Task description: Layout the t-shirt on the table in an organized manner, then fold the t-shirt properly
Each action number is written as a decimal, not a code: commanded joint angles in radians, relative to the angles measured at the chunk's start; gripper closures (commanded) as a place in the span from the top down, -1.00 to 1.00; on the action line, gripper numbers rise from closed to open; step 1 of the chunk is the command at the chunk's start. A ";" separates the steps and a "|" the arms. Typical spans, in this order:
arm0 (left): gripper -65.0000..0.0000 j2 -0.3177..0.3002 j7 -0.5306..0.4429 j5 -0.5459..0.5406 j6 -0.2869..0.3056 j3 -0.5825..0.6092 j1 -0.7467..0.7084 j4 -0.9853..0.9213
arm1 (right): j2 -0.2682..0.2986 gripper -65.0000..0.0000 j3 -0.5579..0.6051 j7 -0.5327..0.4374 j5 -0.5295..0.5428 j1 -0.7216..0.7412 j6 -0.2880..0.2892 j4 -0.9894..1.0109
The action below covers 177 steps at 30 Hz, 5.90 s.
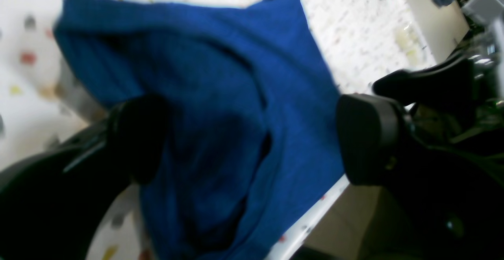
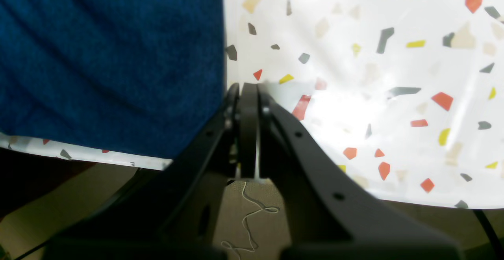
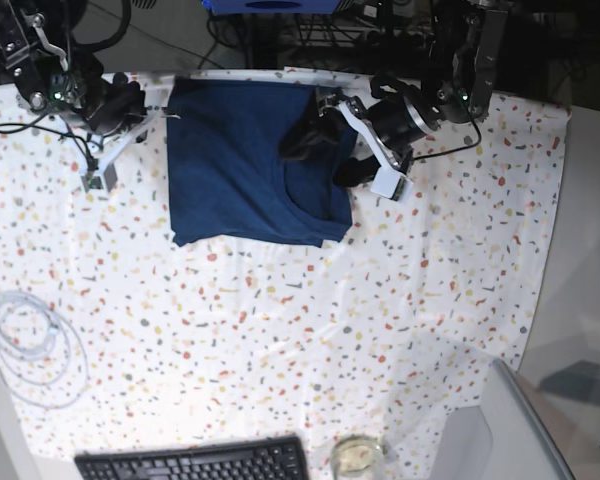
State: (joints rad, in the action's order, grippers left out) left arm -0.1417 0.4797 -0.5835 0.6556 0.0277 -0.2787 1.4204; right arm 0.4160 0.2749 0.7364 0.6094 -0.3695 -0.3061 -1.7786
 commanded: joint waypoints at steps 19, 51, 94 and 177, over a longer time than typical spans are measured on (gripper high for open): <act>1.00 0.053 -0.014 -0.020 -0.069 -0.174 0.009 -0.022 | 0.010 -1.00 -0.006 -0.010 0.002 0.000 0.005 -0.014; -0.44 0.090 -0.011 -0.020 -0.072 -0.018 0.115 -0.223 | 0.010 -1.00 -0.007 -0.010 0.002 0.008 0.005 -0.014; -1.00 0.153 0.126 0.908 -0.069 0.823 0.674 -0.338 | -0.102 -1.00 -0.303 -0.008 0.004 -0.030 0.003 -0.011; -1.00 -0.155 0.057 0.638 -0.067 -0.139 -0.029 0.484 | 0.110 -1.00 -0.302 -0.145 0.000 -0.280 0.006 -0.234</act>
State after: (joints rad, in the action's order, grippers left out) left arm -0.2855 0.5579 0.0574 0.5987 -0.1005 -0.3065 1.8904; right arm 0.5102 -0.0185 0.6083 0.6163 -0.6403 -0.3016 -1.9945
